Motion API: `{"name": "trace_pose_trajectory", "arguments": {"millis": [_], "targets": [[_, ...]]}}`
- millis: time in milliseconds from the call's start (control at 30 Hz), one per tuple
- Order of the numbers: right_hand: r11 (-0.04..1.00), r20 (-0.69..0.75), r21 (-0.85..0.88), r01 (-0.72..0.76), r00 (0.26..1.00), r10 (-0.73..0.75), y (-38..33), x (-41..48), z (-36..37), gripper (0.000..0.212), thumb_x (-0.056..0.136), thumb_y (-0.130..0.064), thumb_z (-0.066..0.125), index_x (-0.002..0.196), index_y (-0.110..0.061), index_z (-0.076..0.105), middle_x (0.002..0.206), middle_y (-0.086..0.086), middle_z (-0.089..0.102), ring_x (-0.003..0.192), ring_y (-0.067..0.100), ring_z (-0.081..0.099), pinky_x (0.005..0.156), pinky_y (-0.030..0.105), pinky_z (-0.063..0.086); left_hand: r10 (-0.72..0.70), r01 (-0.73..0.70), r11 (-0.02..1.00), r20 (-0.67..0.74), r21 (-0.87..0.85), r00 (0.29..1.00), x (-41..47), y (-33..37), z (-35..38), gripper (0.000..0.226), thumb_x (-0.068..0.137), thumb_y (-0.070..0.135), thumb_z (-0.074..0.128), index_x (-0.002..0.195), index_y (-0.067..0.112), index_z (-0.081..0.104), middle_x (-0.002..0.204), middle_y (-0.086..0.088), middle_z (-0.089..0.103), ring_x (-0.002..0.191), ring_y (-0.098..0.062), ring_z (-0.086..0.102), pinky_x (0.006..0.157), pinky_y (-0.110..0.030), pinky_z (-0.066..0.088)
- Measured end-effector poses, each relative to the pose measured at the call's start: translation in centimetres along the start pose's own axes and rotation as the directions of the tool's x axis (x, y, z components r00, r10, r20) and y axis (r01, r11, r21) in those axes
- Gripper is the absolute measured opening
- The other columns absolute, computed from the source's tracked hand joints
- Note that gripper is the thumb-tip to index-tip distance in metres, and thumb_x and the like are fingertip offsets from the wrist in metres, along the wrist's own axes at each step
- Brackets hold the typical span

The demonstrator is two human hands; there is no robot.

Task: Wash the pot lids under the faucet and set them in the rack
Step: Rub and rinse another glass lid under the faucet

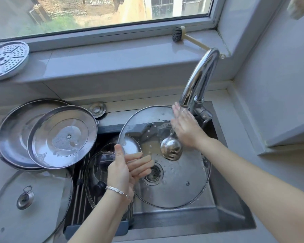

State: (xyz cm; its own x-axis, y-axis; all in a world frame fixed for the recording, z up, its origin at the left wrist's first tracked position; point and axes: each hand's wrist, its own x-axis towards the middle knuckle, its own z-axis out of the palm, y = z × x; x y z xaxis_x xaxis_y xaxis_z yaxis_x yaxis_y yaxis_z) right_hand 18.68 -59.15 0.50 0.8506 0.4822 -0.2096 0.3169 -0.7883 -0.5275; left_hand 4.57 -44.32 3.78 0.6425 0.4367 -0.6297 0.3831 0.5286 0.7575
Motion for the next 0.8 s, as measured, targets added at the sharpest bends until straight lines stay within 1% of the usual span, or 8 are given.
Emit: {"name": "trace_pose_trajectory", "arguments": {"millis": [233, 333, 400, 500, 567, 633, 700, 800], "targets": [[0.931, 0.159, -0.143, 0.337, 0.936, -0.314, -7.3, -1.7, 1.2, 0.059, 0.099, -0.039, 0.015, 0.15, -0.014, 0.001, 0.158, 0.001, -0.008, 0.145, 0.012, -0.012, 0.118, 0.034, -0.009, -0.063, 0.06, 0.994, 0.031, 0.088, 0.998, 0.3, -0.3, 2.3, 0.064, 0.093, 0.056, 0.028, 0.068, 0.005, 0.057, 0.059, -0.011, 0.06, 0.048, -0.021, 0.057, 0.047, -0.026, 0.047], [0.876, -0.017, -0.212, 0.433, 0.895, -0.446, -8.4, -5.0, 3.9, 0.057, 0.092, -0.032, 0.024, 0.141, -0.007, 0.038, 0.15, 0.011, 0.034, 0.14, 0.023, 0.029, 0.116, 0.04, 0.025, -0.001, 0.016, 0.991, -0.118, 0.13, 0.993, 1.2, -0.5, 2.1, 0.055, 0.091, 0.057, 0.035, 0.075, 0.012, 0.064, 0.073, -0.008, 0.069, 0.067, -0.022, 0.067, 0.068, -0.036, 0.055], [0.825, -0.038, -0.208, 0.526, 0.838, -0.544, -7.1, -6.7, 5.2, 0.053, 0.09, -0.029, 0.034, 0.136, -0.006, 0.044, 0.142, 0.012, 0.046, 0.134, 0.025, 0.04, 0.111, 0.041, 0.03, -0.012, 0.028, 0.993, -0.139, 0.114, 0.99, 1.7, -0.5, 1.4, 0.059, 0.087, 0.063, 0.036, 0.076, 0.014, 0.067, 0.08, -0.01, 0.072, 0.078, -0.025, 0.069, 0.084, -0.041, 0.054], [0.707, -0.047, 0.03, 0.707, 0.707, -0.705, -4.4, -8.9, 4.8, 0.034, 0.086, -0.011, 0.049, 0.118, -0.006, 0.059, 0.13, 0.01, 0.059, 0.126, 0.022, 0.051, 0.105, 0.036, 0.039, -0.031, 0.03, 1.0, -0.091, -0.006, 0.995, 2.0, 0.1, 0.6, 0.068, 0.09, 0.061, 0.03, 0.078, 0.003, 0.063, 0.064, -0.014, 0.072, 0.061, -0.026, 0.071, 0.069, -0.038, 0.059], [0.737, -0.205, 0.075, 0.671, 0.734, -0.647, -2.8, -8.9, 3.5, 0.023, 0.081, -0.007, 0.052, 0.094, -0.006, 0.071, 0.099, 0.006, 0.071, 0.095, 0.017, 0.065, 0.081, 0.032, 0.053, -0.017, 0.014, 0.999, -0.068, -0.042, 0.998, 2.0, 0.8, 0.3, 0.067, 0.092, 0.059, 0.027, 0.081, 0.0, 0.059, 0.06, -0.014, 0.071, 0.053, -0.024, 0.07, 0.049, -0.029, 0.058], [0.89, -0.357, 0.108, 0.444, 0.852, -0.382, -2.1, -7.9, 1.7, 0.024, 0.084, -0.019, 0.053, 0.099, -0.008, 0.068, 0.084, -0.002, 0.063, 0.072, 0.006, 0.053, 0.062, 0.028, 0.049, 0.002, -0.004, 0.999, -0.054, -0.039, 0.999, 1.9, 1.3, 0.1, 0.067, 0.093, 0.057, 0.026, 0.081, -0.001, 0.058, 0.059, -0.014, 0.07, 0.051, -0.023, 0.07, 0.043, -0.026, 0.056], [0.973, -0.315, 0.189, 0.13, 0.947, -0.065, -2.5, -6.5, 0.5, 0.038, 0.088, -0.04, 0.054, 0.117, -0.016, 0.055, 0.089, -0.007, 0.05, 0.068, 0.004, 0.044, 0.063, 0.026, 0.041, 0.026, -0.027, 0.999, -0.043, -0.017, 0.999, 1.4, 1.7, 0.3, 0.068, 0.093, 0.057, 0.027, 0.081, -0.002, 0.059, 0.059, -0.015, 0.07, 0.051, -0.024, 0.07, 0.043, -0.026, 0.055], [0.982, -0.183, 0.186, 0.002, 0.983, 0.032, -3.8, -5.4, 0.7, 0.04, 0.086, -0.053, 0.053, 0.107, -0.019, 0.049, 0.083, -0.005, 0.05, 0.075, 0.016, 0.05, 0.066, 0.028, 0.037, 0.069, -0.069, 0.998, -0.025, 0.01, 0.997, 0.8, 1.7, 0.8, 0.068, 0.094, 0.055, 0.027, 0.077, -0.003, 0.059, 0.059, -0.016, 0.07, 0.052, -0.025, 0.07, 0.042, -0.026, 0.055]]}}
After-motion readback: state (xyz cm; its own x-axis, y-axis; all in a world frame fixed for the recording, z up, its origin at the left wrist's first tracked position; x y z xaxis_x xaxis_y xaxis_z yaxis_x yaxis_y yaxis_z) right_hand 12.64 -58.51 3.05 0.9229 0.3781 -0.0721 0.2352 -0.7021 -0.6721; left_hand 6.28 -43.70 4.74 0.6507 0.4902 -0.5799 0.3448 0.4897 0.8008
